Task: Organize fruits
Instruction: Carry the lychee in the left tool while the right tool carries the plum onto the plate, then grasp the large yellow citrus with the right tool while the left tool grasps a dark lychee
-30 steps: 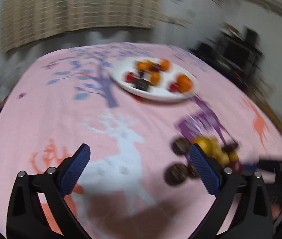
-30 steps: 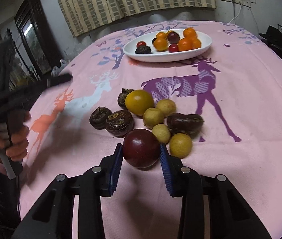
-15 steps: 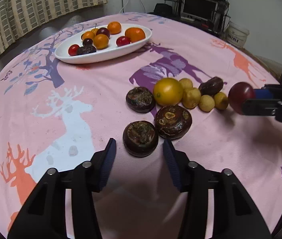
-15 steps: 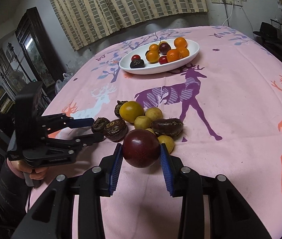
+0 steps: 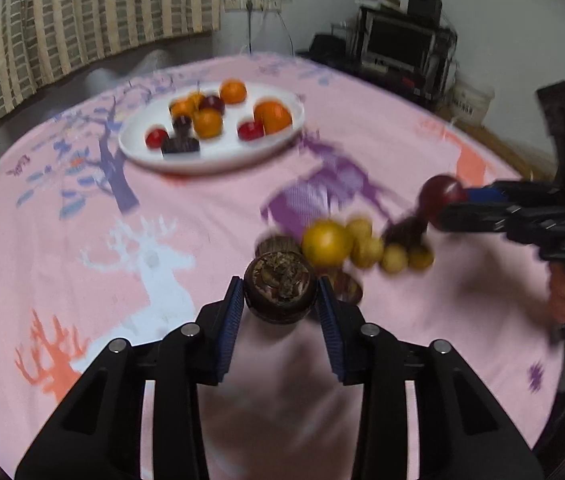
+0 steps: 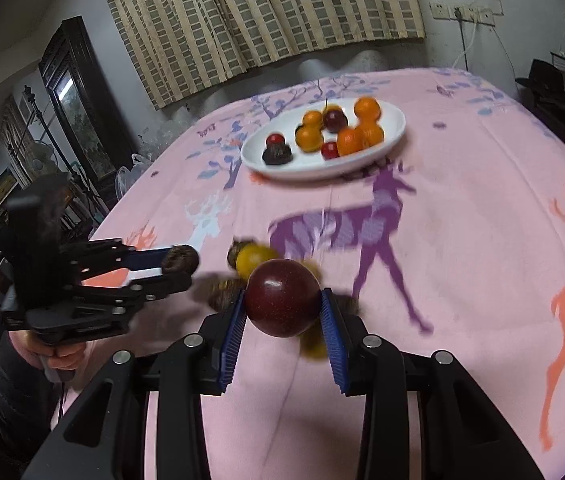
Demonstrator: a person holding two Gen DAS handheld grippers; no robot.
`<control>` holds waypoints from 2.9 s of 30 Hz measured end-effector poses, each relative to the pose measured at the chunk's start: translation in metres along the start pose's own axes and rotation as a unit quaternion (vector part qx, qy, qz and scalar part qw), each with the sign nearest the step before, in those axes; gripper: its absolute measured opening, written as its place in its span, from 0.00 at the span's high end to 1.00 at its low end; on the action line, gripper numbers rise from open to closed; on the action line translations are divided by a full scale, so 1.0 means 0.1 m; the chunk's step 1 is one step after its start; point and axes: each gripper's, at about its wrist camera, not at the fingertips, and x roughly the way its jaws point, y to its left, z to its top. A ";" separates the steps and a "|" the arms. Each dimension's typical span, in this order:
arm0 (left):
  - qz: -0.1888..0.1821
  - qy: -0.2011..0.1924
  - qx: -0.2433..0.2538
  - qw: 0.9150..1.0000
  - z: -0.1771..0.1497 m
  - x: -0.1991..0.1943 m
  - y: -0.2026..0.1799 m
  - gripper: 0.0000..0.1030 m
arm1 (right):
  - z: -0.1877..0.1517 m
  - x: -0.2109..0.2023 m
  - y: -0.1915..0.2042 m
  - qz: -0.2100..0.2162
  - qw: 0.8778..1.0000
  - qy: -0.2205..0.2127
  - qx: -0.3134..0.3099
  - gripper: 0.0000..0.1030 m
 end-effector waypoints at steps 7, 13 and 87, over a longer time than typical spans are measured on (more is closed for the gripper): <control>0.056 -0.032 -0.071 0.995 1.04 0.38 0.38 0.64 | 1.03 0.66 -0.25 -0.029 0.998 -0.055 -0.003 0.63; 0.088 0.006 -0.103 0.991 1.41 1.12 0.72 0.64 | 1.41 1.28 -0.44 -0.046 0.999 -0.026 -0.004 0.63; 0.024 0.049 -0.047 0.997 -0.23 0.53 -0.44 0.59 | 0.55 0.44 -0.14 0.043 0.999 0.023 -0.007 0.61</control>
